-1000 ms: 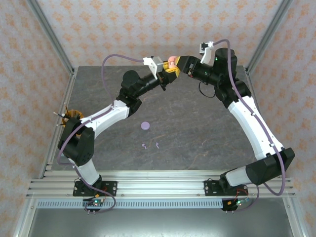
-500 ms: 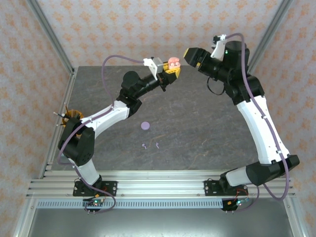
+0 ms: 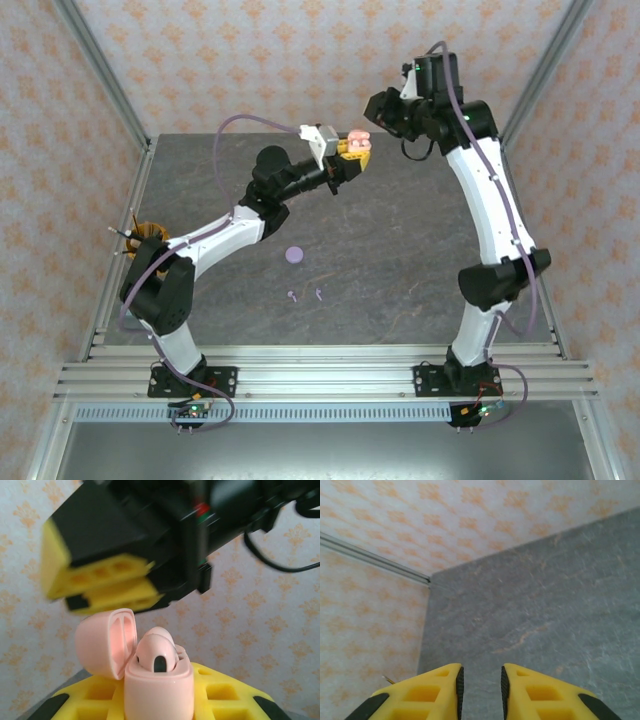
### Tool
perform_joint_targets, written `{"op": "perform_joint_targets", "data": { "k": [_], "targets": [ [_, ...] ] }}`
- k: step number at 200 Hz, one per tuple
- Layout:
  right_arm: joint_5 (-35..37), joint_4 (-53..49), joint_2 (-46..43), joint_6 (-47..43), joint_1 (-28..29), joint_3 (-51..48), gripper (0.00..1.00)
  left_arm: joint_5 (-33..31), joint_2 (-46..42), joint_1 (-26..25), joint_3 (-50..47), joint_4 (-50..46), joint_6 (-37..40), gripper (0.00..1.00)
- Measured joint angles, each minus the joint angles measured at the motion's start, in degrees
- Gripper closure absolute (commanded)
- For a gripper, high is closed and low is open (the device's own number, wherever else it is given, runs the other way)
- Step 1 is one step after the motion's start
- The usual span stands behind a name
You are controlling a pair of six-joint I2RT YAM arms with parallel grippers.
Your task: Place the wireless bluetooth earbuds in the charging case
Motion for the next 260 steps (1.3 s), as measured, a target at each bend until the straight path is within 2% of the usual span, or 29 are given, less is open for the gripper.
{"op": "perform_joint_targets", "data": {
  "k": [26, 62, 119, 167, 188, 216, 260],
  "targets": [
    [-1.64, -3.02, 3.39, -0.26, 0.00, 2.16, 0.77, 0.79, 1.33, -0.66, 0.00, -1.27, 0.00, 1.00],
    [-3.74, -5.09, 2.38, -1.62, 0.42, 0.35, 0.80, 0.48, 2.78, -0.76, 0.02, -1.46, -0.04, 1.00],
    [-0.04, 2.10, -14.91, -2.03, 0.66, -24.28, 0.80, 0.98, 6.10, -1.18, 0.35, -2.54, -0.52, 1.00],
    [2.40, 2.64, -25.92, 1.49, -1.73, -32.35, 0.74, -2.32, 8.35, -0.09, 4.48, -2.67, -3.91, 1.00],
    [4.48, 4.04, -28.59, 3.80, -4.61, -36.98, 0.74, -2.54, 11.87, -0.04, 8.76, -3.26, -8.59, 1.00],
    [8.15, 5.55, -29.40, 5.99, -5.73, -44.37, 0.74, -3.37, 19.10, -0.26, 14.45, -6.54, -18.95, 1.00],
    [12.33, 7.34, -30.62, 8.22, -5.75, -55.30, 0.73, -3.34, 33.03, -0.96, 27.19, -22.36, -36.24, 1.00]
  ]
}}
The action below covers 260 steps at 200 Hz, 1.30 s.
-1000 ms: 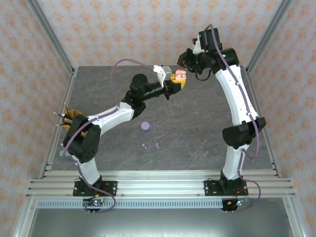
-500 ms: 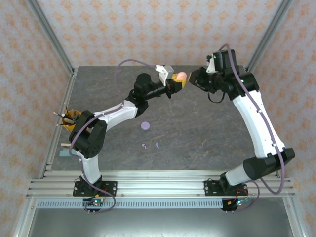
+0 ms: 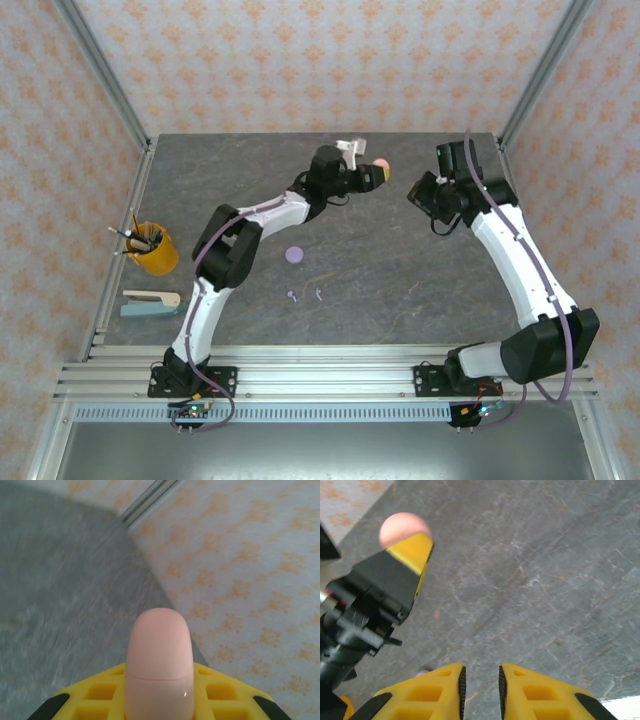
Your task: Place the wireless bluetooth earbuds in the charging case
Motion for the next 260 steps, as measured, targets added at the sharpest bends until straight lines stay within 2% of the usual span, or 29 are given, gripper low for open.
{"op": "perform_joint_targets", "data": {
  "k": [54, 108, 129, 147, 177, 212, 236, 260],
  "targets": [
    [0.81, 3.61, -1.16, 1.11, 0.00, -5.40, 0.73, -0.28, 8.70, -2.84, 10.97, -19.04, -9.99, 1.00],
    [1.79, 5.88, -1.51, 1.55, 0.00, -8.28, 0.73, -1.55, 13.66, -4.07, 23.39, -35.50, -12.00, 1.00],
    [2.05, 5.99, -1.95, 1.55, 0.02, -8.94, 0.72, -1.60, 14.40, -4.02, 23.87, -39.74, -12.00, 0.92],
    [2.19, 5.99, -2.58, 1.53, 0.00, -8.98, 0.70, -1.57, 15.32, -4.02, 23.93, -42.69, -12.09, 0.90],
    [2.54, 5.97, -3.50, 1.57, 0.00, -8.98, 0.64, -1.64, 15.78, -4.00, 24.83, -45.55, -12.37, 0.78],
    [3.32, 5.77, -4.26, 1.51, 0.00, -8.96, 0.50, -1.79, 15.78, -4.02, 25.94, -47.82, -11.54, 0.51],
    [3.61, 5.42, -4.66, 1.29, 0.02, -8.83, 0.46, -2.67, 15.76, -4.02, 27.45, -49.86, -10.51, 0.35],
    [3.61, 5.18, -4.90, 1.27, 0.00, -8.17, 0.43, -4.02, 14.97, -3.93, 28.00, -52.11, -7.98, 0.26]
  ]
}}
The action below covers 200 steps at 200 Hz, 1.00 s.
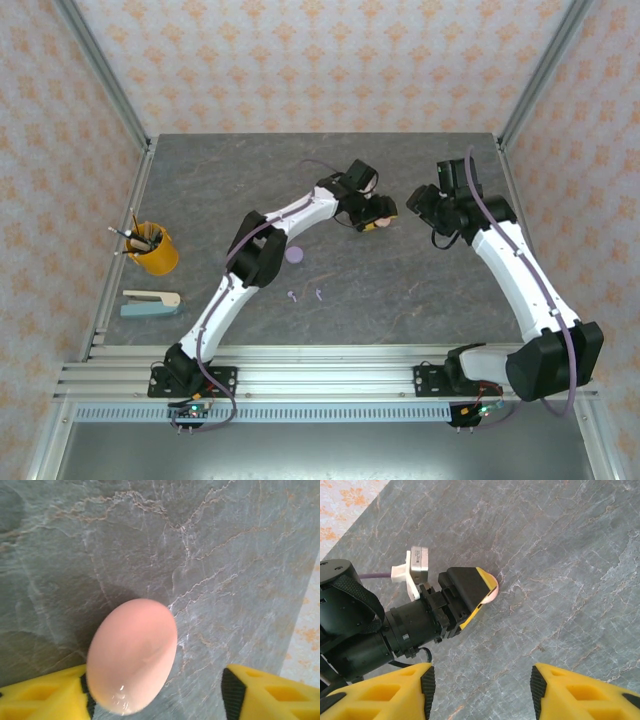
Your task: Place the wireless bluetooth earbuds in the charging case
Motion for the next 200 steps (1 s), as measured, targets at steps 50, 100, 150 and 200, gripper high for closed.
{"op": "perform_joint_targets", "data": {
  "k": [50, 100, 150, 200],
  "targets": [
    [-0.09, -0.39, -0.52, -0.42, 0.00, 0.85, 0.40, -7.02, -6.82, 2.29, -2.01, -8.28, 6.91, 0.08],
    [-1.51, -0.39, -0.26, -1.29, 0.28, 0.85, 0.37, -17.77, -25.31, 4.76, -9.05, -10.84, 16.20, 0.00],
    [-1.05, -0.48, 6.56, -2.62, 6.43, 4.92, 0.35, -31.21, -42.42, 6.99, -18.69, -10.91, 22.88, 0.00],
    [0.87, -1.20, 18.62, -4.33, 16.50, 14.16, 0.33, -46.23, -50.88, 10.54, -28.63, -11.04, 23.52, 0.00]
  ]
}}
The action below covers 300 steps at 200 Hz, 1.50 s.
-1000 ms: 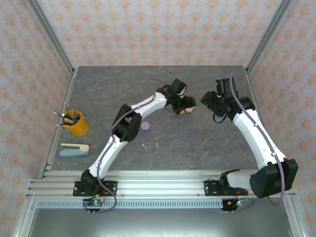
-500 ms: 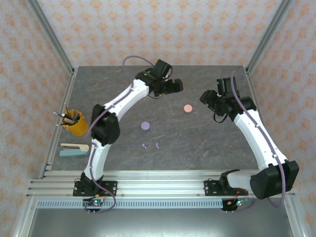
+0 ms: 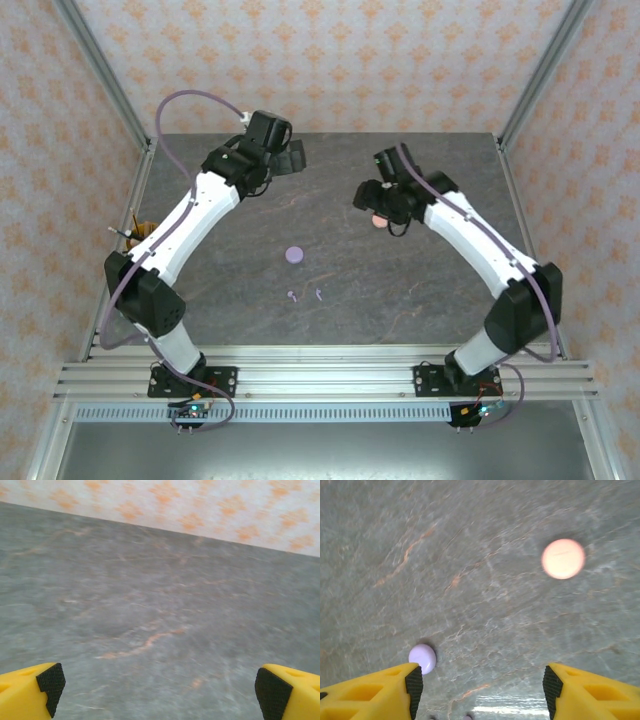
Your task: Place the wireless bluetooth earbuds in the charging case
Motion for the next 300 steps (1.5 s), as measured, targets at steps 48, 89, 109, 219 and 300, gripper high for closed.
{"op": "perform_joint_targets", "data": {
  "k": [48, 89, 109, 219, 300],
  "targets": [
    [2.03, -3.39, 15.41, -2.43, 9.53, 12.33, 0.32, -5.14, -7.69, 2.34, -10.80, 2.08, -0.02, 0.00],
    [4.02, -8.96, 28.96, -4.98, 15.30, 24.65, 0.31, -5.07, -13.16, 8.94, -17.79, 5.18, -4.70, 0.00],
    [4.96, -11.74, 34.73, -5.95, 17.16, 29.94, 0.24, -4.42, -16.11, 12.44, -23.63, 7.67, -7.91, 0.00],
    [6.16, -17.66, 46.88, -7.48, 20.76, 39.30, 0.22, 2.82, -22.18, 15.98, -31.21, 11.69, -11.06, 0.00],
    [4.96, -17.59, 49.46, -6.86, 20.76, 39.30, 0.29, 4.39, -22.16, 16.02, -33.22, 13.22, -12.41, 0.00]
  ]
}}
